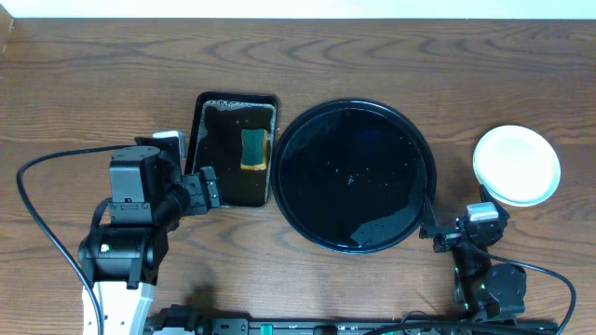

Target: Clean dirty plates on tray and stack at the side

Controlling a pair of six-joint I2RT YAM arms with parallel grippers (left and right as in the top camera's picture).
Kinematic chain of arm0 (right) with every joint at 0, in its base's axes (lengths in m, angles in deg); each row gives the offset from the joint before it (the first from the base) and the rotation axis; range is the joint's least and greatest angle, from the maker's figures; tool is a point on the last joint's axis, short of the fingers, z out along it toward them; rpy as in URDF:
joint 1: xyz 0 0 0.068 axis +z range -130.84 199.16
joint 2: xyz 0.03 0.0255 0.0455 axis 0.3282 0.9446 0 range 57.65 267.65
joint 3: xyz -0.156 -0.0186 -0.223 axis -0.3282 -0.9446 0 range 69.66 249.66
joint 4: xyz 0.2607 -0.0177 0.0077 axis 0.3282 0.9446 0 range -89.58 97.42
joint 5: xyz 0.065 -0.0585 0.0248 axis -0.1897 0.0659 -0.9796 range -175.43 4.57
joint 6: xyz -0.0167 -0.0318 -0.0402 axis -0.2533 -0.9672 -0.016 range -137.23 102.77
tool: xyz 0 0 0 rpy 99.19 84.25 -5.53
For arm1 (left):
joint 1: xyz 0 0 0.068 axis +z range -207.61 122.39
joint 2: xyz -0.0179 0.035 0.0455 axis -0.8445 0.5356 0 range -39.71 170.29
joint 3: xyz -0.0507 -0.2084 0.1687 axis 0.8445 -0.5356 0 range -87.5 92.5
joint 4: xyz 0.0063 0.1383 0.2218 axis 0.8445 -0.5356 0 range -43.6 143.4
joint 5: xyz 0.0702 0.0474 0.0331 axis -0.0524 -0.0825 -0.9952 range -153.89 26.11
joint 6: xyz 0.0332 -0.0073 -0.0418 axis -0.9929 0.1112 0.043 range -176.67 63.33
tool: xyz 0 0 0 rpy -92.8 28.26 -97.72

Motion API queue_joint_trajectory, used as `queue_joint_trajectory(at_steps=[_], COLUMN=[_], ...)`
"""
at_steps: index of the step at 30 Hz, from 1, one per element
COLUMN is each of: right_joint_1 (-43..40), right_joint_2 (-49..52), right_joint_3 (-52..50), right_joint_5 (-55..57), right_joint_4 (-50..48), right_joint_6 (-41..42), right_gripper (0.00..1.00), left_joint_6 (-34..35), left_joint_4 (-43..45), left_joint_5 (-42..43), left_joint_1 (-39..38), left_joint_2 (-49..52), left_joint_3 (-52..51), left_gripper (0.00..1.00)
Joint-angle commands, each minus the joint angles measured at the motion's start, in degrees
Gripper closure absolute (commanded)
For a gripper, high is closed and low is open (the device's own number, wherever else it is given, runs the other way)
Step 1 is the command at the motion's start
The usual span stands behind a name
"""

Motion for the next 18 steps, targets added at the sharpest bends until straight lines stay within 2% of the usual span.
queue_joint_trajectory(at_steps=[1, 18], right_joint_1=[0.61, 0.61], right_joint_2=[-0.28, -0.26], right_joint_3=[-0.07, -0.07], right_joint_5=[-0.7, -0.68], right_joint_4=[0.24, 0.24], right_joint_6=[-0.72, -0.72], right_gripper=[0.01, 0.01], left_joint_6=[-0.74, -1.4], left_joint_4=[-0.11, -0.24], left_joint_5=[0.76, -1.22], left_joint_1=[-0.07, -0.07], left_joint_2=[0.07, -1.66], left_joint_3=[-0.46, -0.74], left_gripper=[0.11, 0.11])
